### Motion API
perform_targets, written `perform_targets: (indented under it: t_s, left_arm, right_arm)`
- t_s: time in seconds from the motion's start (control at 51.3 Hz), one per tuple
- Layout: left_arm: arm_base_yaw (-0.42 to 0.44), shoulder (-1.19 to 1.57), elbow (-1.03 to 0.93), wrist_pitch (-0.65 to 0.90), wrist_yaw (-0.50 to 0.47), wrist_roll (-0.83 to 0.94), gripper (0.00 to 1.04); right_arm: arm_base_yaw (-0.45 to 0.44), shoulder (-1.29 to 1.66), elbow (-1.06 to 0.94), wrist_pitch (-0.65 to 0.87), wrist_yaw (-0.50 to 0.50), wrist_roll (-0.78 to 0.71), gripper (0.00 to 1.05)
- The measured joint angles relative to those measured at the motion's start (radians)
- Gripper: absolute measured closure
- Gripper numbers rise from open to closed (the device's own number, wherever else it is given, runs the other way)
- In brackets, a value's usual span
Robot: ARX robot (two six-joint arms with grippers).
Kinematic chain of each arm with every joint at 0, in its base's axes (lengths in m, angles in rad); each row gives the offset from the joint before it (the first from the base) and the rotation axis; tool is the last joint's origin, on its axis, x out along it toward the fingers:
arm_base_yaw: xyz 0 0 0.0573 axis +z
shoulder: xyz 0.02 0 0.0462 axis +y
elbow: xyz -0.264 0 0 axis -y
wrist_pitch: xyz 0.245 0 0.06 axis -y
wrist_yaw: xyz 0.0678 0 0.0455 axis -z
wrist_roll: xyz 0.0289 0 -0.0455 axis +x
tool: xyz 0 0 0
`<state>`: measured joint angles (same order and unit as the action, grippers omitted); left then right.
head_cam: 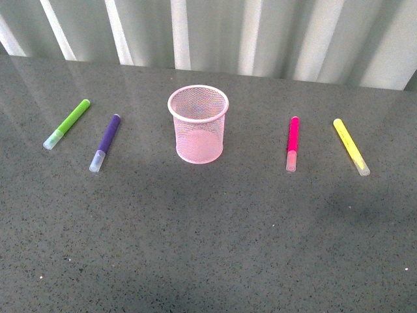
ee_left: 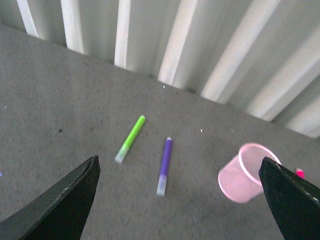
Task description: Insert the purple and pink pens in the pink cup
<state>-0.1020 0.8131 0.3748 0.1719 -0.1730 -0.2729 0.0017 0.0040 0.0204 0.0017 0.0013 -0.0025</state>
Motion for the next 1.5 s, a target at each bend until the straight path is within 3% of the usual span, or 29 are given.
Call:
perform_targets:
  t_s: [0.175,0.312,0.526,1.071,1.5]
  left_arm:
    - [0.0,0.473,0.29,0.061,-0.038,0.056,0.07]
    - [0.006,0.842,0.547,-0.044,-0.065,0.097,0.07]
    - [0.028,1.1,0.794,-0.22,-0.071,0.126,0.07]
    - [-0.013,1.318,1.009,-0.358,0.026,0.19,0.07]
    - [-0.026,1.467,1.12,-0.36,-0.007,0.255,0.07]
  right_arm:
    - [0.0,0.0,0.0,0.0,0.0,0.0,0.07]
    - [0.0,0.0,0.0,0.0,0.0,0.0,0.07]
    - [0.0,0.0,0.0,0.0,0.0,0.0,0.07]
    - [0.0,0.0,0.0,0.0,0.0,0.0,0.07]
    - [0.0,0.0,0.0,0.0,0.0,0.0,0.07]
